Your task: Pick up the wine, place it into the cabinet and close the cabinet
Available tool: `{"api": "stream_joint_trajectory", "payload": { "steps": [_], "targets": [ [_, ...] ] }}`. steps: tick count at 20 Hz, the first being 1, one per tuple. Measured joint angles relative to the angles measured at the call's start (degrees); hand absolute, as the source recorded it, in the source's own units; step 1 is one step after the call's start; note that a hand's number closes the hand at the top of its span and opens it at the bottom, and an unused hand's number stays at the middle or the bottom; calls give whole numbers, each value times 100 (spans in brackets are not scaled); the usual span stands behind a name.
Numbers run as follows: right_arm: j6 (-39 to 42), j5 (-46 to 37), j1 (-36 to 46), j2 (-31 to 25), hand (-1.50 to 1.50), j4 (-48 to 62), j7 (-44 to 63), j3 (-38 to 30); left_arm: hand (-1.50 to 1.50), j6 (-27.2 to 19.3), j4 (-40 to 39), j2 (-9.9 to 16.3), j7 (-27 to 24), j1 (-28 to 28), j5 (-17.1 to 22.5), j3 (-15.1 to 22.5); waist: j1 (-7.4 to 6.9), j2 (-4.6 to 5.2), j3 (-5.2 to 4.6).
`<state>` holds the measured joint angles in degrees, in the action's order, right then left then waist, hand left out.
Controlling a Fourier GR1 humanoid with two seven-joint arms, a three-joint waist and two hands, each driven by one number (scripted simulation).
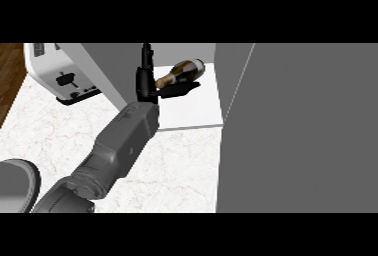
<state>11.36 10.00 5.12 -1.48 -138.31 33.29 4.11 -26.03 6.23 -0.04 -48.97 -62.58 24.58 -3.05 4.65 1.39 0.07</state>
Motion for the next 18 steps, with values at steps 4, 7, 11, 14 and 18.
{"api": "stream_joint_trajectory", "payload": {
  "steps": [4, 7, 11, 14, 18],
  "targets": [
    [-9, -7, -44, 5, -150, -14, -27, 14, -150, 226, -3, -2, -33, 7, -43, 24, -5, -3, -4],
    [-35, -10, 10, 5, -150, -6, 17, 34, -150, 454, -4, -3, -40, 7, -73, 51, -12, -1, -6],
    [-110, 7, 184, 30, -150, 47, 68, 31, -150, 613, -22, -5, -68, 11, -76, 112, -16, -8, -8],
    [-132, 0, 158, 36, -150, 10, 109, 99, -150, 734, 6, -4, -81, 44, 3, 143, -10, -27, -9],
    [-135, -5, 160, 33, -150, 12, 116, 129, -150, 926, 62, -6, -146, 80, 119, 165, -6, -38, -6]
  ]
}}
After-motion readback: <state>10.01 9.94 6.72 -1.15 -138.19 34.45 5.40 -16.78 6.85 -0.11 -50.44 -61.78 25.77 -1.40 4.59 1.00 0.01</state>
